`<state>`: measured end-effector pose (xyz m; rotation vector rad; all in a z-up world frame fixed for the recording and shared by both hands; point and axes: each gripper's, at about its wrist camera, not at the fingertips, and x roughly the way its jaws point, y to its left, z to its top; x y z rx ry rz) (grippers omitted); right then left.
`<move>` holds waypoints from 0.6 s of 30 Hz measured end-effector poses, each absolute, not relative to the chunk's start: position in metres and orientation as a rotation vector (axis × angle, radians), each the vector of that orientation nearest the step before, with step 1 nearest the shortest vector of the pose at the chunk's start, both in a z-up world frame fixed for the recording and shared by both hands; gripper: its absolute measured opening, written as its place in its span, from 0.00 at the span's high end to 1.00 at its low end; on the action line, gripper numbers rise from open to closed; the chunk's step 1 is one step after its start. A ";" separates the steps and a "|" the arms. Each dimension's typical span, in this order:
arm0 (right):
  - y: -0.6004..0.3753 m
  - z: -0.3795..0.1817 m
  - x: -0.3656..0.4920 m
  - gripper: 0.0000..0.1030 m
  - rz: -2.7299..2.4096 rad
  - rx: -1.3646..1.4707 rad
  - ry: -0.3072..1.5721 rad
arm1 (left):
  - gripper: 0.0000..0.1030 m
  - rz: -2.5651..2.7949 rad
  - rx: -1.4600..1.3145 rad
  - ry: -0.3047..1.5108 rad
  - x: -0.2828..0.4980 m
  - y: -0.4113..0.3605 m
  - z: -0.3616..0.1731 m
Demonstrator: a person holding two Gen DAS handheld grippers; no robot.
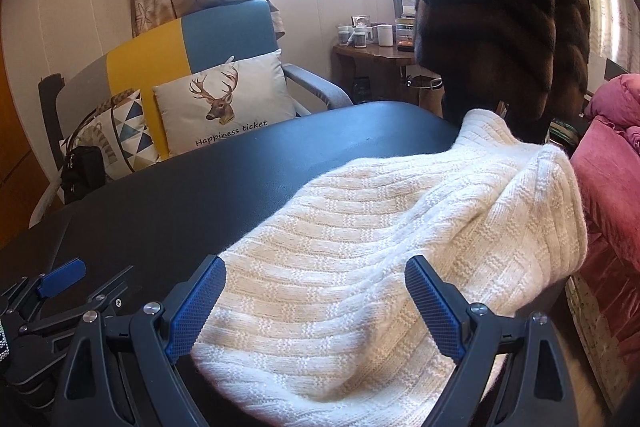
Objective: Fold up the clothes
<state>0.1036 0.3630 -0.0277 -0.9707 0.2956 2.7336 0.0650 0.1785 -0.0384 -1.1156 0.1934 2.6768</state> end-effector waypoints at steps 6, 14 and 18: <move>0.364 -0.029 0.104 0.09 2.728 -0.973 0.298 | 0.24 2.672 -1.116 0.176 0.063 0.177 -0.038; 0.364 -0.031 0.105 0.09 2.720 -0.976 0.301 | 0.24 2.666 -1.106 0.180 0.066 0.182 -0.039; 0.367 -0.032 0.106 0.09 2.713 -0.982 0.306 | 0.24 2.659 -1.103 0.185 0.067 0.184 -0.039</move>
